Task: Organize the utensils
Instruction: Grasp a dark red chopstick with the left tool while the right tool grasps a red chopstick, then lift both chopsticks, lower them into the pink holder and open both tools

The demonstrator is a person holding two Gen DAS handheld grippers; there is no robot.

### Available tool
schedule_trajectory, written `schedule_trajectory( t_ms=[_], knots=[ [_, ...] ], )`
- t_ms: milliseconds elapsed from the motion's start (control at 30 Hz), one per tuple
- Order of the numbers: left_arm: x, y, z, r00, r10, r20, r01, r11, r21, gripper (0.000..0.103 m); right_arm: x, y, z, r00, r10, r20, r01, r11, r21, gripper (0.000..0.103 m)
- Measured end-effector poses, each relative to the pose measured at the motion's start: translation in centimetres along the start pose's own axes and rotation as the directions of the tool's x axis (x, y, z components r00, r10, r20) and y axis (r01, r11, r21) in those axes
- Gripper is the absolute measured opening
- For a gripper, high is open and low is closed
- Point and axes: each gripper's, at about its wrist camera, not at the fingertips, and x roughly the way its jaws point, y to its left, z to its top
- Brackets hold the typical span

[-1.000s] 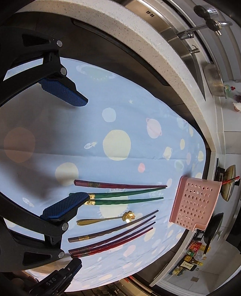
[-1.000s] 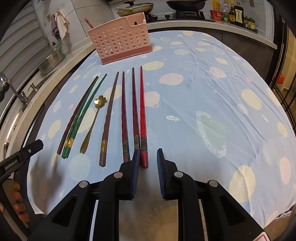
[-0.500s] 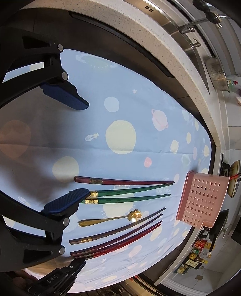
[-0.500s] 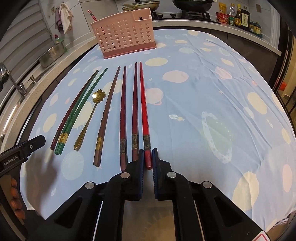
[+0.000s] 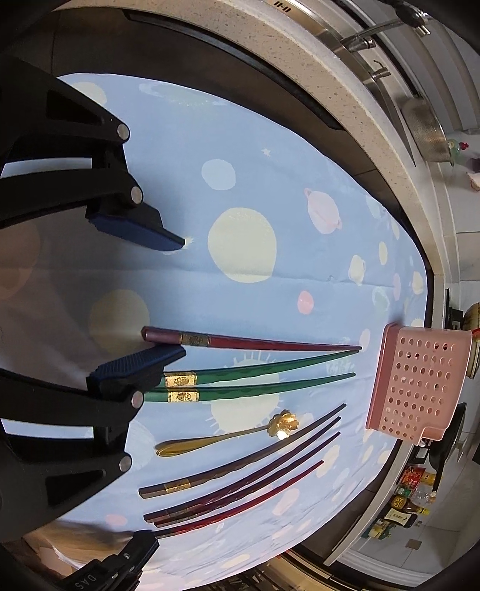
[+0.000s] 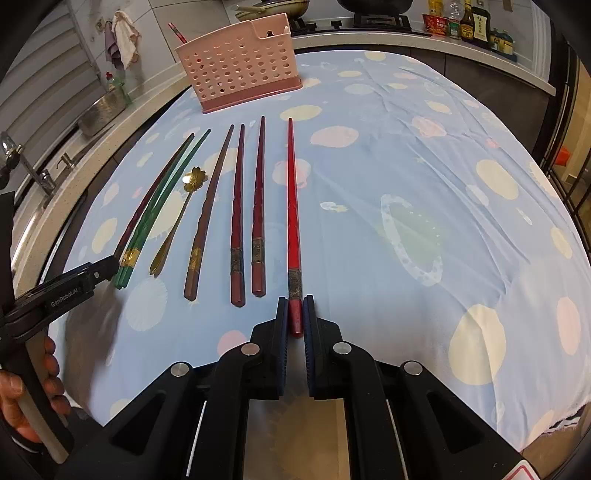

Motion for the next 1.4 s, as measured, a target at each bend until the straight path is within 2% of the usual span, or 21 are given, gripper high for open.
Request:
schedule_trajectory(
  t_ms=[67, 133, 400, 567, 767, 1067, 1233, 1400],
  knots=[
    [-0.1, -0.3, 0.0, 1.0, 0.0, -0.001, 0.0, 1.0, 0.014, 0.022, -0.1, -0.1, -0.1, 1.0, 0.006, 0.001, -0.006, 1.0, -0.002, 0.007],
    [-0.2, -0.3, 0.0, 1.0, -0.019, -0.01, 0.019, 1.0, 0.018, 0.01, -0.2, -0.1, -0.3, 1.0, 0.008, 0.004, -0.008, 1.0, -0.005, 0.007],
    [-2.4, 0.2, 0.0, 0.999, -0.048, 0.007, 0.048, 0.999, -0.002, 0.009, -2.9, 0.0, -0.6, 0.999, 0.024, 0.043, -0.024, 1.0, 0.003, 0.007],
    [-5.4, 1.3, 0.5, 0.996, -0.07, 0.05, 0.071, 0.997, -0.026, 0.009, -6.2, 0.2, 0.0, 0.993, 0.041, 0.112, -0.043, 0.999, 0.016, 0.007],
    [-9.5, 2.5, 1.5, 0.989, -0.08, 0.124, 0.087, 0.995, -0.055, 0.009, -10.4, 0.4, 1.6, 0.975, 0.058, 0.213, -0.064, 0.998, 0.023, 0.007],
    [-14.9, 3.6, 4.5, 0.962, -0.105, 0.253, 0.126, 0.99, -0.066, 0.008, -15.1, 0.6, 4.5, 0.938, 0.072, 0.338, -0.084, 0.996, 0.022, 0.007],
    [-16.6, 3.4, 6.8, 0.946, -0.115, 0.303, 0.138, 0.989, -0.058, 0.008, -16.5, 0.7, 6.5, 0.917, 0.1, 0.387, -0.115, 0.993, 0.018, 0.007],
    [-17.9, 3.1, 9.1, 0.928, -0.121, 0.353, 0.145, 0.988, -0.043, 0.008, -17.7, 1.1, 8.3, 0.896, 0.101, 0.432, -0.114, 0.994, 0.003, 0.007]
  ],
)
